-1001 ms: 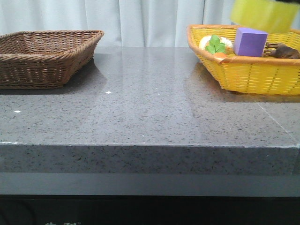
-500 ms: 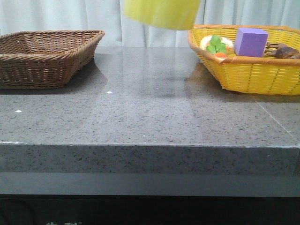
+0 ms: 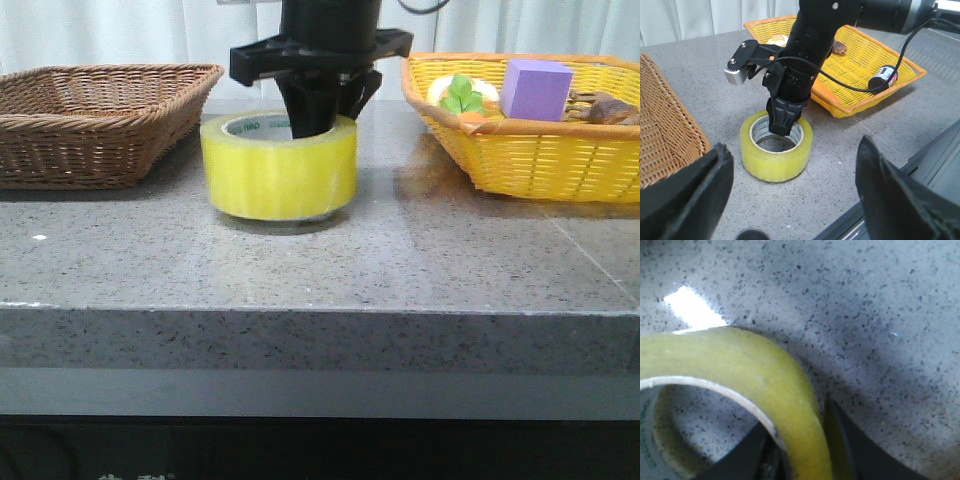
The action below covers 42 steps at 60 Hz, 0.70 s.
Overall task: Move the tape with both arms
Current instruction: 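Carry the tape roll with the right gripper and lower it onto the table center, then open the right gripper and lift it away from the tape roll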
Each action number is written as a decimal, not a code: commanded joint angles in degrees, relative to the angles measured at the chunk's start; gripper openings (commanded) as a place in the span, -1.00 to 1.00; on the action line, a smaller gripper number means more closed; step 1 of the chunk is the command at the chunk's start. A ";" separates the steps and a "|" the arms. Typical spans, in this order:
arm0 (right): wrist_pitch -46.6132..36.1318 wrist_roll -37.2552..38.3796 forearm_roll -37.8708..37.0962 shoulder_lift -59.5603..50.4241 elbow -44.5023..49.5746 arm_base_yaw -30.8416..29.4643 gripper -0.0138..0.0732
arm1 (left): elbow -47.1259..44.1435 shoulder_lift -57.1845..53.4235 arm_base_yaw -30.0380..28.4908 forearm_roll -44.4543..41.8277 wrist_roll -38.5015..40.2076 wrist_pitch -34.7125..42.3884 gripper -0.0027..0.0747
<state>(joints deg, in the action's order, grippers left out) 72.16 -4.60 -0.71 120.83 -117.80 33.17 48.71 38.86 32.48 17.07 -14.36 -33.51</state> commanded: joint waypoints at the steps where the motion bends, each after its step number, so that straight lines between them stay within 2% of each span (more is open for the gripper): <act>1: 0.09 -0.43 -0.76 -3.95 -1.89 0.04 -0.03 | 2.07 0.09 0.43 1.28 0.17 4.73 0.39; 8: -0.20 -0.43 -0.76 -4.05 -2.07 0.04 0.33 | 2.07 0.09 0.43 1.28 0.17 4.73 0.39; 12: -0.09 -0.43 -0.76 -4.43 -2.07 0.04 0.41 | 2.07 0.09 0.43 1.28 0.17 4.73 0.39; 31: -3.96 -0.43 3.66 -13.96 -1.01 0.04 0.41 | 2.07 0.09 0.43 1.28 0.17 4.73 0.39; 42: -12.04 -0.38 4.02 -23.13 8.05 -1.04 0.41 | 2.07 0.09 0.43 1.28 0.17 4.73 0.39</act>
<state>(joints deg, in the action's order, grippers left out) 65.92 -4.60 2.91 104.69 -112.55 32.89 48.71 38.86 32.48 17.07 -14.36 -33.44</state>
